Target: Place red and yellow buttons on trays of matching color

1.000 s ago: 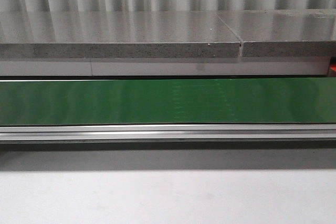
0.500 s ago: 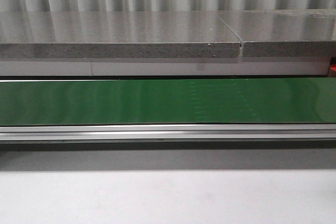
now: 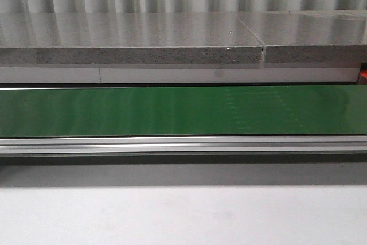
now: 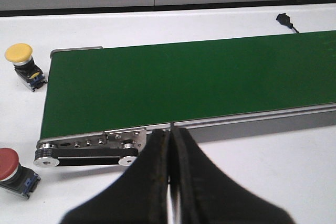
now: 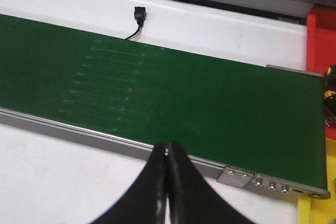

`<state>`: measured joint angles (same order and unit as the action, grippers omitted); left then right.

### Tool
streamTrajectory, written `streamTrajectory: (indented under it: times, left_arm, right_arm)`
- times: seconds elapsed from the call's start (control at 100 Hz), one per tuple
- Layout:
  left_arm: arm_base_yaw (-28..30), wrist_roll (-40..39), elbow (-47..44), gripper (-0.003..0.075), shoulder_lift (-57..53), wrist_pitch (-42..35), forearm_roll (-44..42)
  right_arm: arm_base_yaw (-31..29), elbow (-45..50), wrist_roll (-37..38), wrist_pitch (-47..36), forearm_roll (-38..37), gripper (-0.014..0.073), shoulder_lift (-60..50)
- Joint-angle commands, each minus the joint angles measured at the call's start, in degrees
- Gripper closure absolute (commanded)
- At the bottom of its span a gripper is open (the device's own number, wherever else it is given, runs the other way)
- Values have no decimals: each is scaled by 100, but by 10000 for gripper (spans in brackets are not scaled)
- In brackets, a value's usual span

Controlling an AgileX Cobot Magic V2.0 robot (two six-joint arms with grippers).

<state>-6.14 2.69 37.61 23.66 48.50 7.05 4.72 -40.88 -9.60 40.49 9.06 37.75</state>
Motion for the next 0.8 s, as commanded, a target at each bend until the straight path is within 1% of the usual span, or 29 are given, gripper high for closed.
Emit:
streamTrajectory:
  times: [0.0,0.2,0.3,0.41,0.56,0.59,0.69,0.79]
  left_arm:
    - [-41,-9,141,741,39,-445,58]
    - [-41,-9,141,741,39,-505,58]
    - [-41,-9,141,741,39,-492,58]
    - [-41,-9,141,741,51,-503,28]
    - [-41,-26,179,741,140,-492,-208]
    - [-41,-126,214,741,193,-492,-300]
    - [-41,-861,423,741,533,-503,-745]
    - [-41,-1185,676,740,987,-448,-1133]
  right_arm:
    - [2,91,-55,-335,2,660,-498]
    - [2,716,-55,-192,2,660,-1752]
    - [2,921,-55,-40,8,660,-2208]
    - [2,1088,-55,76,8,660,-2488]
    - [2,1134,-55,155,12,660,-2527]
    - [2,1134,-55,155,12,660,-2527]
    - [2,1134,-55,155,12,660,-2527]
    - [2,1134,-55,179,12,660,-2527]
